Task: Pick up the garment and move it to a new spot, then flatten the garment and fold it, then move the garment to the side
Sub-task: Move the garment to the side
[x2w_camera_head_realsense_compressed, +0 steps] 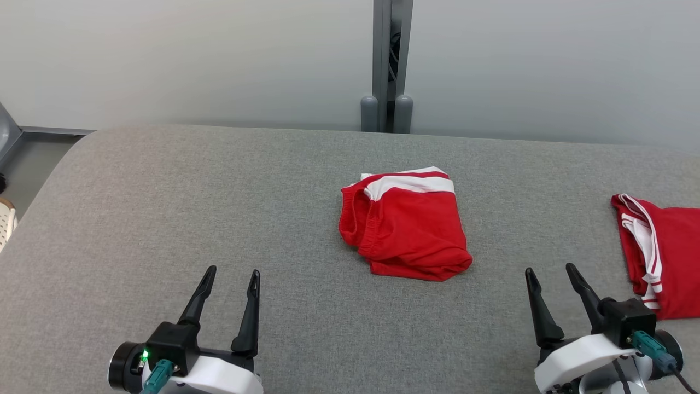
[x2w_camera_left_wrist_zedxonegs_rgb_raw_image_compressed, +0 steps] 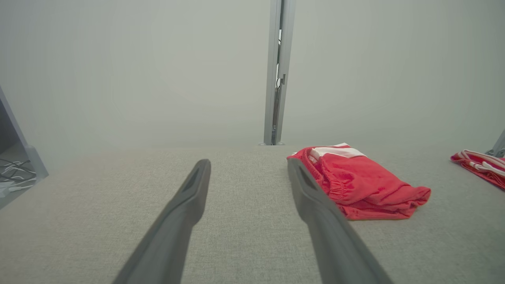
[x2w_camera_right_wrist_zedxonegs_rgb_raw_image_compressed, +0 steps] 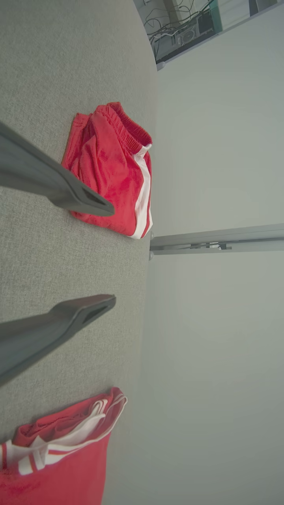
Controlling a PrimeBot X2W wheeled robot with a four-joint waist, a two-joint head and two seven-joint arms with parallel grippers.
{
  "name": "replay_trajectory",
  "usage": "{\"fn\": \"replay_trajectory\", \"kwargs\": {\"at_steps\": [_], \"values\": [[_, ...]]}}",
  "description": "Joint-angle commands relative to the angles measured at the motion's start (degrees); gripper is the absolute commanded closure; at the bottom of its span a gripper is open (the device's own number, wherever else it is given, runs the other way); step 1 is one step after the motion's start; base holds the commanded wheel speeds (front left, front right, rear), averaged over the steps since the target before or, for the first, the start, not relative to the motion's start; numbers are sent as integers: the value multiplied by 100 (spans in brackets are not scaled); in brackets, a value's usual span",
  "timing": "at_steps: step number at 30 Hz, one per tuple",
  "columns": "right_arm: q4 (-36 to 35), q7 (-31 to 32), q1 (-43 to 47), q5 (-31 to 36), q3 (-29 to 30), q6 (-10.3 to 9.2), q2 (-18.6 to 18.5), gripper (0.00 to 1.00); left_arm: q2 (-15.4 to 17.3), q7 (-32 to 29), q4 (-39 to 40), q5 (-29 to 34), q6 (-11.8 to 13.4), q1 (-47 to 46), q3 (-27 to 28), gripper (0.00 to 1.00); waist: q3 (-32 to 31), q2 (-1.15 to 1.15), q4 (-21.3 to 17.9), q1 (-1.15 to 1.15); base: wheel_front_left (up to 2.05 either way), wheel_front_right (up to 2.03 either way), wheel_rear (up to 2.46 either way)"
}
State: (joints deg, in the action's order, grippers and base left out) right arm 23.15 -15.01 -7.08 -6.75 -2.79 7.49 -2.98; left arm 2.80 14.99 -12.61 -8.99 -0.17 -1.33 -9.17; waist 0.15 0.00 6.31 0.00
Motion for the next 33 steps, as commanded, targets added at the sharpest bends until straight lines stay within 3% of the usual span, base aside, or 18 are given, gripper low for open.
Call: {"fn": "replay_trajectory", "kwargs": {"at_steps": [1,5,8,17,26,33], "values": [[95,-23,-66,-156,-49,1,-10,0,24,18,21,14,-18,6,17,0,18,0,35,0,0,0,0],[266,-23,-225,-410,-119,1,-10,0,24,18,-26,20,-63,-47,-20,0,96,0,109,0,0,0,0],[730,36,-513,-972,-281,1,-37,0,24,18,-47,36,-117,-149,-55,0,233,0,227,0,0,0,0],[1557,1169,-1959,-3140,-948,2,-670,0,26,18,-88,19,-177,-479,-113,0,884,0,691,0,0,0,0],[2205,2344,-2800,-4485,-1322,2,-1207,0,22,18,-116,-84,-134,-750,-290,0,1426,0,1186,0,0,0,0],[2362,2747,-3014,-5209,-1621,2,-1354,0,21,18,-128,-151,-76,-875,-415,0,1621,0,1428,0,0,0,0]]}}
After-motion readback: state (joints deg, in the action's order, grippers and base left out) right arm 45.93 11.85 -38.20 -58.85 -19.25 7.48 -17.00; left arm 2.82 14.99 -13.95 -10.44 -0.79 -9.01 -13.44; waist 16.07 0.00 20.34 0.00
